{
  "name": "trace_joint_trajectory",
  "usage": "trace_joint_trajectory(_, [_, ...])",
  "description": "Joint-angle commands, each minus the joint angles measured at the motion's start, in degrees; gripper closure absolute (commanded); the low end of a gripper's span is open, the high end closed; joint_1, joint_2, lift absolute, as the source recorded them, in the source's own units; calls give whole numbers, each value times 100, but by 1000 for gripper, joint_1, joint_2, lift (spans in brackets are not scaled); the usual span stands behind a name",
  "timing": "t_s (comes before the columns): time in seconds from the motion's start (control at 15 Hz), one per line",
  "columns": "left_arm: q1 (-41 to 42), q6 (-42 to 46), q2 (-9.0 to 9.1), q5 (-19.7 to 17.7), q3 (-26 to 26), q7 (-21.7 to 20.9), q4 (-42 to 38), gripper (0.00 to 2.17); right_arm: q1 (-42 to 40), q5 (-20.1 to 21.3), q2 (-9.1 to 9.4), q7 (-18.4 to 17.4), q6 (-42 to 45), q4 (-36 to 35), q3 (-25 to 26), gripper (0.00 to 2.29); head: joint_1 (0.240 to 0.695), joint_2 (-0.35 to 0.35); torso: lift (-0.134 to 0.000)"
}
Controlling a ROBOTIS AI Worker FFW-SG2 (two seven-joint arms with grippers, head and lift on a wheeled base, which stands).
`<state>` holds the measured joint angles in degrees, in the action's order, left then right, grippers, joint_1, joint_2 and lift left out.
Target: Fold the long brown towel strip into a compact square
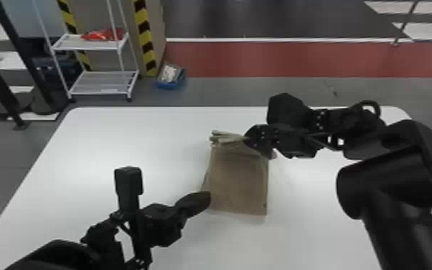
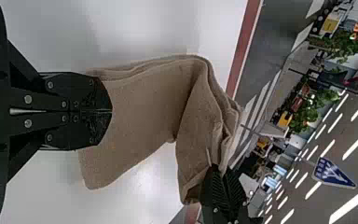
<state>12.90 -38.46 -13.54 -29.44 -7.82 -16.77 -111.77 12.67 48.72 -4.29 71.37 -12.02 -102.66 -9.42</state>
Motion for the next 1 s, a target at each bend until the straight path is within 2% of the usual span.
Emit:
trace_joint_trajectory(0.0, [-16, 0, 27, -9, -159, 24, 7, 1801, 78, -55, 34, 0, 10, 9, 10, 1663, 695, 13, -124])
trace_joint_trajectory(0.33, [-86, -18, 141, 26, -370, 51, 130, 1801, 131, -170, 16, 53, 28, 9, 19, 1663, 695, -12, -124])
trace_joint_trajectory(0.93, [-535, -18, 194, 289, -853, 288, 771, 1801, 183, -416, 34, 97, 28, -158, -113, 1663, 695, -26, -124])
